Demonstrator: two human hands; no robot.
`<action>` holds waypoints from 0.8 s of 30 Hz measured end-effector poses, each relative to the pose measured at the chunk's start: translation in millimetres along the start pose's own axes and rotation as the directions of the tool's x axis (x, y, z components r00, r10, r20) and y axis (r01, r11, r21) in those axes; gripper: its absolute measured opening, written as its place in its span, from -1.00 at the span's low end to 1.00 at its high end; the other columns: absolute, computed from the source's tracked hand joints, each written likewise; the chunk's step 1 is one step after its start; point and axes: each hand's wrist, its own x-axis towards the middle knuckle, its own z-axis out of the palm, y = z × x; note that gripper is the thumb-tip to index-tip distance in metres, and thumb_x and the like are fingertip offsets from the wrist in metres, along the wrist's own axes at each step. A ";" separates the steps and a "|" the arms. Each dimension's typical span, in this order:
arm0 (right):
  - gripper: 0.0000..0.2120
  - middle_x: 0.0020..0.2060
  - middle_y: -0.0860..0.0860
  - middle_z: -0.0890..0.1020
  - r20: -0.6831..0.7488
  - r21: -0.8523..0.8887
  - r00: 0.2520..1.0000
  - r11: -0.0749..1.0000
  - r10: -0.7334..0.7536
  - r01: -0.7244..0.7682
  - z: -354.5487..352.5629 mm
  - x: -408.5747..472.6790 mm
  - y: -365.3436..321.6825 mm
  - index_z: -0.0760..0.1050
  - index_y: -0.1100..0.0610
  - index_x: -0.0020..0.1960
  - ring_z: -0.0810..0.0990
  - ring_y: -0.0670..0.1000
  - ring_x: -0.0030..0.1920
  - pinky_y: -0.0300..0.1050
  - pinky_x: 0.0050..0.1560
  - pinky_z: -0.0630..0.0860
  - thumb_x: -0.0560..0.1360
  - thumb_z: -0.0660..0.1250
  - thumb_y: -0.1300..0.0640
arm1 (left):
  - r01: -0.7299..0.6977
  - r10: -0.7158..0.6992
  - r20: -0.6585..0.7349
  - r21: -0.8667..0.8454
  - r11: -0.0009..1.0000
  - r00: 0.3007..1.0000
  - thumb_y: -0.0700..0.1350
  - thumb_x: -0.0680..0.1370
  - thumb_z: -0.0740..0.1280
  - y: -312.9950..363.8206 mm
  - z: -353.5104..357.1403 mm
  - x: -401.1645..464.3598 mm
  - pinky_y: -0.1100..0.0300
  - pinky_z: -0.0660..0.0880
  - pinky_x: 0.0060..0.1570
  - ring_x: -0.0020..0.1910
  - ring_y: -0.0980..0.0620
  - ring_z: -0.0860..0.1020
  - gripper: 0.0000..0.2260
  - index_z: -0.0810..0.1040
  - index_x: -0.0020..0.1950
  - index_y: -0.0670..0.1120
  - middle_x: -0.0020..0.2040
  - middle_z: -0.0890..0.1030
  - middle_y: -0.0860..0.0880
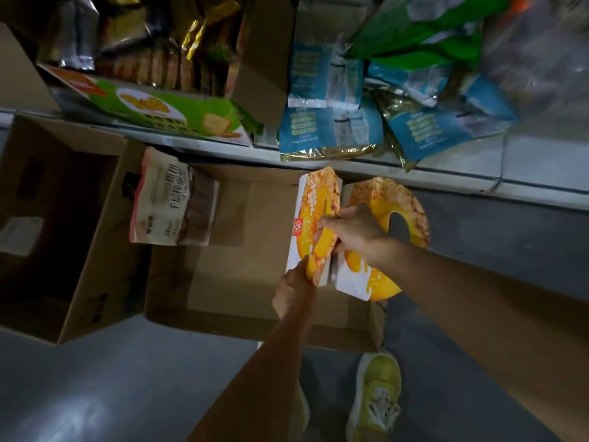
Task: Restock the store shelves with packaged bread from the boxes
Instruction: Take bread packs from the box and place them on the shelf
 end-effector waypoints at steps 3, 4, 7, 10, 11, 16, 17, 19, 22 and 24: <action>-0.85 -0.17 0.16 0.72 0.018 0.050 1.000 0.999 0.014 -0.015 2.6 -14.0 -25.0 0.62 0.31 -0.01 0.72 0.08 -0.16 -0.03 -0.19 0.67 0.53 0.34 0.23 | 0.002 -0.014 -0.105 -0.118 0.993 0.994 0.04 0.66 0.16 -4.2 -27.6 -13.6 -0.02 0.57 0.13 0.11 -0.11 0.62 -0.72 0.58 0.25 0.03 0.14 0.65 -0.06; -0.85 -0.14 0.18 0.71 0.025 0.074 0.999 0.997 0.020 -0.022 3.3 -22.2 -34.6 0.61 0.31 0.02 0.71 0.07 -0.17 -0.09 -0.25 0.65 0.54 0.34 0.23 | -0.021 0.001 -0.133 -0.150 0.988 0.991 0.01 0.66 0.18 -5.2 -39.1 -18.7 -0.02 0.58 0.11 0.09 -0.12 0.63 -0.73 0.59 0.24 -0.01 0.11 0.66 -0.09; -0.81 -0.15 0.21 0.69 0.029 0.139 1.000 0.990 0.008 -0.012 4.2 -51.8 -65.3 0.55 0.35 0.11 0.69 0.06 -0.23 -0.15 -0.35 0.64 0.57 0.30 0.24 | -0.129 0.061 -0.222 -0.308 0.943 0.973 -0.05 0.64 0.27 -7.2 -76.0 -38.3 0.06 0.58 -0.03 -0.01 -0.12 0.65 -0.77 0.65 0.15 -0.10 0.00 0.68 -0.12; -0.76 -0.08 0.25 0.68 0.037 0.189 0.999 0.982 -0.017 0.009 1.6 -84.9 -95.9 0.52 0.38 0.17 0.69 0.11 -0.14 -0.08 -0.17 0.63 0.59 0.27 0.24 | -0.169 0.043 -0.242 -0.530 0.831 0.969 -0.09 0.60 0.33 -2.0 -114.1 -67.7 0.21 0.50 -0.24 -0.19 -0.02 0.61 -0.83 0.68 -0.08 -0.10 -0.20 0.66 -0.07; -0.75 -0.08 0.25 0.67 0.048 0.206 0.998 0.978 -0.027 0.016 0.0 -96.3 -106.2 0.52 0.38 0.17 0.68 0.10 -0.16 -0.06 -0.14 0.63 0.59 0.27 0.22 | -0.162 0.022 -0.238 -0.588 0.792 0.971 -0.08 0.60 0.34 0.9 -127.6 -77.8 0.22 0.48 -0.29 -0.24 0.00 0.59 -0.80 0.64 -0.19 -0.07 -0.27 0.63 -0.04; -0.48 -0.06 0.16 0.71 0.134 0.166 0.986 0.983 -0.101 0.078 -17.6 -162.7 -156.1 0.57 0.22 0.06 0.71 0.11 -0.06 0.01 0.00 0.61 0.56 0.18 -0.24 | -0.204 0.027 -0.255 -0.702 0.682 0.967 -0.01 0.57 0.40 20.2 -205.6 -137.0 0.27 0.52 -0.42 -0.44 0.20 0.60 -0.74 0.58 -0.30 -0.06 -0.41 0.61 0.06; -0.44 -0.08 0.13 0.72 0.129 0.150 0.985 0.984 -0.118 0.098 -23.5 -177.3 -164.2 0.58 0.19 0.06 0.71 0.10 -0.06 0.00 -0.01 0.62 0.54 0.15 -0.30 | -0.215 0.031 -0.263 -0.711 0.669 0.964 -0.01 0.57 0.39 23.1 -222.3 -150.1 0.29 0.53 -0.44 -0.46 0.23 0.59 -0.74 0.57 -0.30 -0.05 -0.41 0.60 0.08; -0.46 -0.10 0.13 0.72 0.064 0.123 0.986 0.982 -0.154 0.145 -36.4 -204.1 -178.5 0.59 0.18 0.02 0.71 0.07 -0.11 -0.03 -0.07 0.61 0.55 0.14 -0.29 | -0.221 0.031 -0.264 -0.733 0.643 0.964 0.00 0.57 0.40 27.1 -255.3 -176.4 0.26 0.58 -0.39 -0.41 0.19 0.62 -0.77 0.58 -0.28 -0.02 -0.38 0.63 0.07; -0.76 -0.04 0.23 0.69 -0.114 0.079 0.976 0.977 -0.187 0.197 -53.9 -241.9 -192.6 0.57 0.18 -0.08 0.65 0.07 -0.23 -0.05 -0.15 0.55 0.60 0.28 0.02 | -0.239 0.034 -0.275 -0.758 0.607 0.961 0.13 0.49 0.46 28.3 -304.0 -215.9 0.04 0.65 -0.14 -0.15 -0.04 0.71 -0.75 0.67 -0.08 -0.05 -0.16 0.72 -0.05; -0.94 0.03 0.26 0.65 -0.232 0.019 0.951 0.977 -0.204 0.214 -64.0 -263.2 -200.2 0.55 0.16 -0.07 0.60 0.11 -0.19 0.01 -0.13 0.54 0.57 0.33 0.20 | -0.258 0.053 -0.280 -0.774 0.578 0.959 0.13 0.48 0.47 30.2 -336.3 -246.5 -0.07 0.64 -0.05 -0.06 -0.15 0.70 -0.64 0.66 0.05 -0.14 -0.07 0.72 -0.13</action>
